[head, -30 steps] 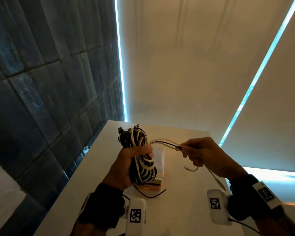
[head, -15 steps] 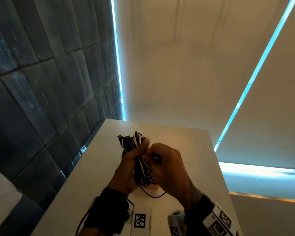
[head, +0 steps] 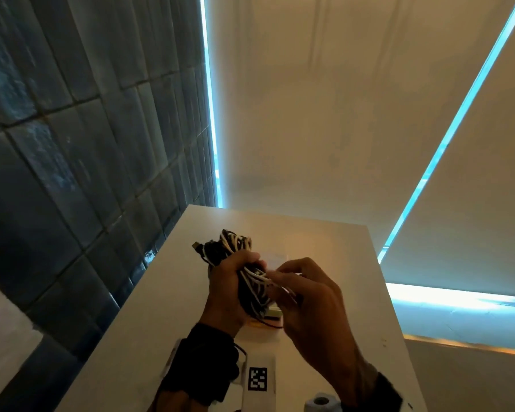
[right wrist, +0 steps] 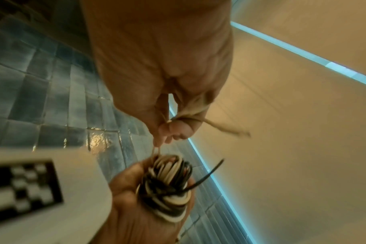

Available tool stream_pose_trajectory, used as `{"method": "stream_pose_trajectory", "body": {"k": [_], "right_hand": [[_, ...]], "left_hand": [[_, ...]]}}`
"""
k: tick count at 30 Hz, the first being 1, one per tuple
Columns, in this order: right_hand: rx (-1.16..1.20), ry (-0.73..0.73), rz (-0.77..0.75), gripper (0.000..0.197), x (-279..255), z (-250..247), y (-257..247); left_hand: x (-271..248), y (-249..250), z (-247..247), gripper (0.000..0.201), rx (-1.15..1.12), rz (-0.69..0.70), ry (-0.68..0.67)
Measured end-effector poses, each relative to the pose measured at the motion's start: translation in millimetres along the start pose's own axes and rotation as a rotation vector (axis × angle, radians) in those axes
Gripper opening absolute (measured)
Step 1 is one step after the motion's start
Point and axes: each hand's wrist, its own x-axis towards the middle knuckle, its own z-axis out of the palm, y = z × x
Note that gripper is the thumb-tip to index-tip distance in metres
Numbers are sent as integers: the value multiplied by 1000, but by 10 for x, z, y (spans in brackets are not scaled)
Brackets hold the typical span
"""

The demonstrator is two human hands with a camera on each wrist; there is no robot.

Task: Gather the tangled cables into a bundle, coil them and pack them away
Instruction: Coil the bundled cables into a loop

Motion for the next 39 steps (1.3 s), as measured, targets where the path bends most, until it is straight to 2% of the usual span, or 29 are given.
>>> {"method": "stream_pose_trajectory", "body": {"k": [3, 6, 9, 12, 14, 16, 19, 21, 24, 28, 35, 37, 39], "right_hand": [[156, -6, 205, 24, -76, -131, 40], [530, -153, 447, 19, -127, -223, 71], [805, -319, 616, 19, -148, -252, 195], [872, -505, 754, 17, -78, -299, 343], [773, -584, 730, 15, 47, -356, 412], [630, -593, 628, 12, 236, -437, 411], [392, -543, 442, 8, 515, -516, 288], [288, -482, 348, 7, 640, -512, 182], [243, -389, 260, 7, 742, -460, 59], [189, -300, 159, 11, 762, -379, -4], [207, -156, 219, 45, 625, -277, 135], [325, -75, 318, 41, 447, -318, 221], [591, -115, 465, 38, 207, -360, 274]], "left_hand": [[83, 53, -83, 11, -16, 39, 52], [75, 138, -84, 7, -35, 50, 26], [33, 205, -70, 6, -58, 41, -40], [-56, 284, -58, 5, 9, -34, -162], [-139, 313, -53, 12, 129, -167, -270], [-214, 317, -16, 15, 237, -265, -315], [-275, 319, 47, 12, 303, -225, -314], [-272, 318, 52, 19, 343, -183, -285], [-294, 314, 39, 26, 372, -178, -277], [-352, 288, 61, 15, 215, -174, -278], [-286, 195, -5, 22, 34, 3, -223], [-258, 195, -41, 23, -22, 50, -206], [-221, 213, -87, 24, -72, 80, -181]]}}
